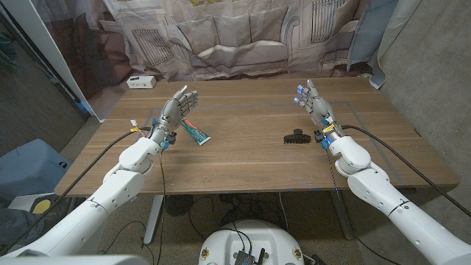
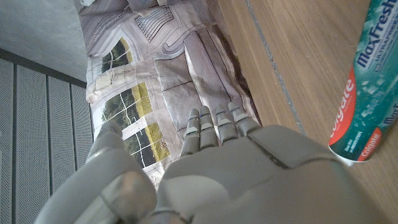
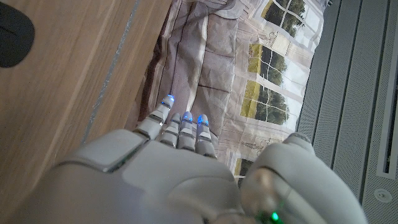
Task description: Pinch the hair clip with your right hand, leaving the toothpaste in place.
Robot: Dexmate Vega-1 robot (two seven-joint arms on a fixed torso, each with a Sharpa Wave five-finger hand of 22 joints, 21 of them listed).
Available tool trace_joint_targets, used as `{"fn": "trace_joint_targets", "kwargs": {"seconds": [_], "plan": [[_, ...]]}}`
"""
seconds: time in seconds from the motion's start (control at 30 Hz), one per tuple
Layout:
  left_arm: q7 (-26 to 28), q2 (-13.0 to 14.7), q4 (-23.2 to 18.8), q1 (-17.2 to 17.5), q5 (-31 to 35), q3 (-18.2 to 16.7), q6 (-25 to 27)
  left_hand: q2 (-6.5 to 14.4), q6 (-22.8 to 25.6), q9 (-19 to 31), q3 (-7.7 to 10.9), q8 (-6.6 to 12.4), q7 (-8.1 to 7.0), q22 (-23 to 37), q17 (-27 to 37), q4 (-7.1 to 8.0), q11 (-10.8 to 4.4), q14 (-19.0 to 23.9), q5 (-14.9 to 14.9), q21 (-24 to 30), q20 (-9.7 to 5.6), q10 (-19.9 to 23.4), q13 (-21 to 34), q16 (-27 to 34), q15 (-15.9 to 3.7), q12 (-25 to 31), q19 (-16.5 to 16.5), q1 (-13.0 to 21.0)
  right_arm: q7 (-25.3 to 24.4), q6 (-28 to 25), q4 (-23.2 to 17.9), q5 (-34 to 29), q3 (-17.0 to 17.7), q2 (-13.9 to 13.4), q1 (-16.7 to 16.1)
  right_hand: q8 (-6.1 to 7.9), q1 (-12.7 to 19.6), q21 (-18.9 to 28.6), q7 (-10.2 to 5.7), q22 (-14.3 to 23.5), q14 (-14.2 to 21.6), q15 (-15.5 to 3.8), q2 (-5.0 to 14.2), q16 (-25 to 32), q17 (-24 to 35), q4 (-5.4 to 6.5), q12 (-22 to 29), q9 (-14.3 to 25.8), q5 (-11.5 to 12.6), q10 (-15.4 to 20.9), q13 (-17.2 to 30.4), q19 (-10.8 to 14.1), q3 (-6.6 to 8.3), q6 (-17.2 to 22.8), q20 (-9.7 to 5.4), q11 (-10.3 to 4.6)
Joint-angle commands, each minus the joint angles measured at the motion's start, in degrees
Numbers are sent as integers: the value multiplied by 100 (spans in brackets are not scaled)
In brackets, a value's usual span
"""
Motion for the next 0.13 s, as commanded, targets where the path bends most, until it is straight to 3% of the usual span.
{"fn": "trace_joint_targets", "kwargs": {"seconds": [0.03,0.13], "plan": [[-161,-1,156,-96,-104,39,100,-6,-40,27,37,-8,7,23,5,6,5,-17,-17,-18,4,3,10,-1,0,-7,-24,41,56,95,286,279,-69,187,103,3,81,28,28,18,-22,51,6,-8,-4,-32,-2,13,27,21,3,31,-19,30,14,11],[-188,7,179,-110,-114,37,101,-7,-39,27,37,-7,4,23,5,6,0,-20,-18,-20,1,1,10,-1,-3,-6,-28,41,21,46,257,264,-83,168,108,3,88,21,27,18,-30,56,8,-11,-4,-38,-1,13,28,24,4,12,-17,34,26,1]]}}
